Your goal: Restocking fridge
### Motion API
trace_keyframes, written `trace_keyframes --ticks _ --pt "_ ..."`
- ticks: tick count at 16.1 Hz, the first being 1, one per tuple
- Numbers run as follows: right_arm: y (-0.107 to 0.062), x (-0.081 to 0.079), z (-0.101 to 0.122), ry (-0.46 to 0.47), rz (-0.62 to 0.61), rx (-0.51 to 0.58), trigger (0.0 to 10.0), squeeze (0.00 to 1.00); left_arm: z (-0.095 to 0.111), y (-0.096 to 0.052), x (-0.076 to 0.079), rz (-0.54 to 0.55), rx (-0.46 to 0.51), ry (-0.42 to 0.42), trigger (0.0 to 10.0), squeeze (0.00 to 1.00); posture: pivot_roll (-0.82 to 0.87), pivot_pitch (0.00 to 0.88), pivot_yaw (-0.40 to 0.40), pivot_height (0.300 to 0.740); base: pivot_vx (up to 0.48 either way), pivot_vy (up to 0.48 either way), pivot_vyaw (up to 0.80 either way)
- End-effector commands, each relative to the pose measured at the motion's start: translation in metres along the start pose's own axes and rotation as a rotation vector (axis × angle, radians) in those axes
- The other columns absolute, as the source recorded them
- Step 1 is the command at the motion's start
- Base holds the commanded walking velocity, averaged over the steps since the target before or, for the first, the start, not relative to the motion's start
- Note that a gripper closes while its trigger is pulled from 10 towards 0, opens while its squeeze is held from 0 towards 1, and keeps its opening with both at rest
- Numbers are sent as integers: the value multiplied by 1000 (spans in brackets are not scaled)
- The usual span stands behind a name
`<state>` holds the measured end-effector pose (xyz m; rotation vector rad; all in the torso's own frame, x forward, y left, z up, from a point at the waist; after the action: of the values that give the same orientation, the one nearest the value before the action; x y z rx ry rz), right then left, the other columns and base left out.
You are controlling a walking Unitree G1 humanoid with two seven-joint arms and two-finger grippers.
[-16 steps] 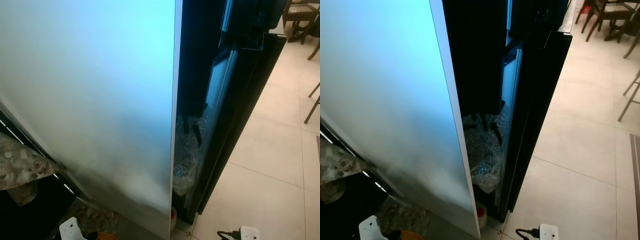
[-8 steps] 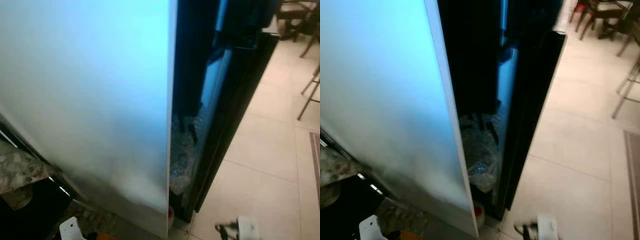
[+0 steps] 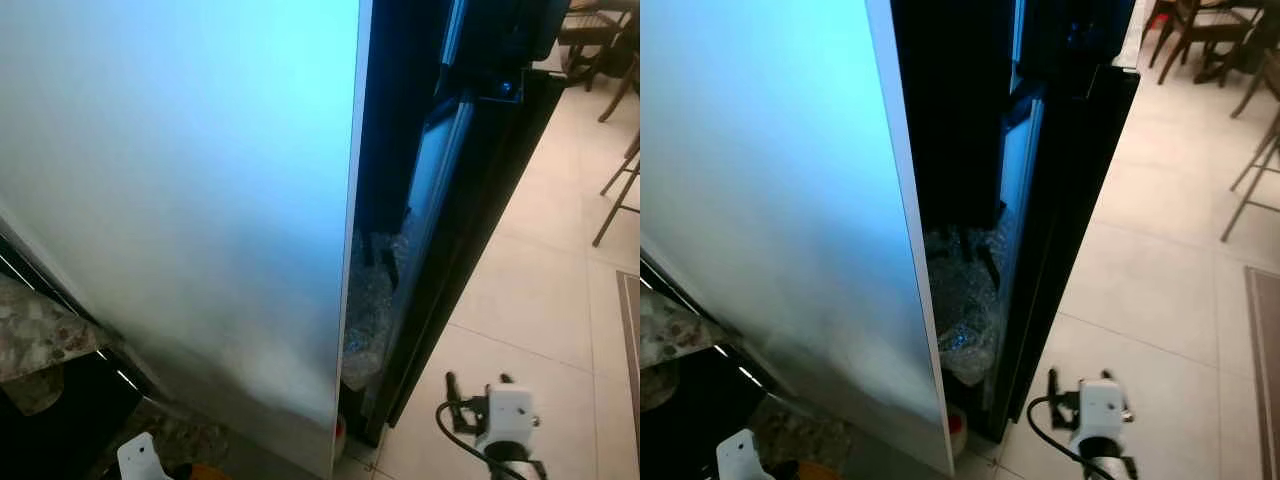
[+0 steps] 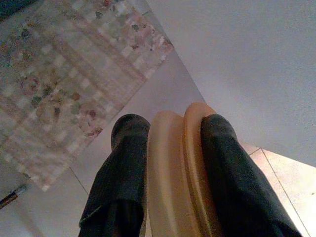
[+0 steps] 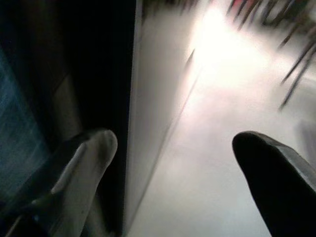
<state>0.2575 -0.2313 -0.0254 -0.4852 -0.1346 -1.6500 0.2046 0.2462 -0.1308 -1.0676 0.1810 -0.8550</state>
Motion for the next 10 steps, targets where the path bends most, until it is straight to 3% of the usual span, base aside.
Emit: trace_keyframes --ticks 1,7,8,9,10 --pt "1 7 24 -63 -33 106 10000 0 -18 -2 -5 16 -59 -2 10000 0 -119 0 -8 740 0 0 0" --pt "-5 10 34 -91 -44 127 10000 0 -18 -2 -5 17 -60 -2 10000 0 -119 0 -8 740 0 0 0" --pt "-5 11 58 -95 -59 201 10000 0 -19 -2 -5 18 -60 -3 10000 0 -130 0 -13 740 0 0 0" --pt "-10 -21 130 -127 107 423 10000 0 -19 -1 -3 15 -62 -1 10000 0 -142 0 -18 740 0 0 0" --pt "-12 -38 148 -124 194 475 10000 0 -19 -1 -2 11 -62 1 10000 0 -137 0 -20 740 0 0 0"
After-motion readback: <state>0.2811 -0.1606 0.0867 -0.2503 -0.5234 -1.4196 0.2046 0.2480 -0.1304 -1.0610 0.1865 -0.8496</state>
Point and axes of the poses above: a point about 5 cm out from each wrist's last joint towards the gripper, its own y axis pointing out of the wrist towards the gripper, its own z axis along the axis of the wrist's last joint, x = y × z, the point moved 6 cm from there along y, pointing out of the wrist towards the gripper, and after that the axes turned 14 degrees about -y, right-handed, at the moved point
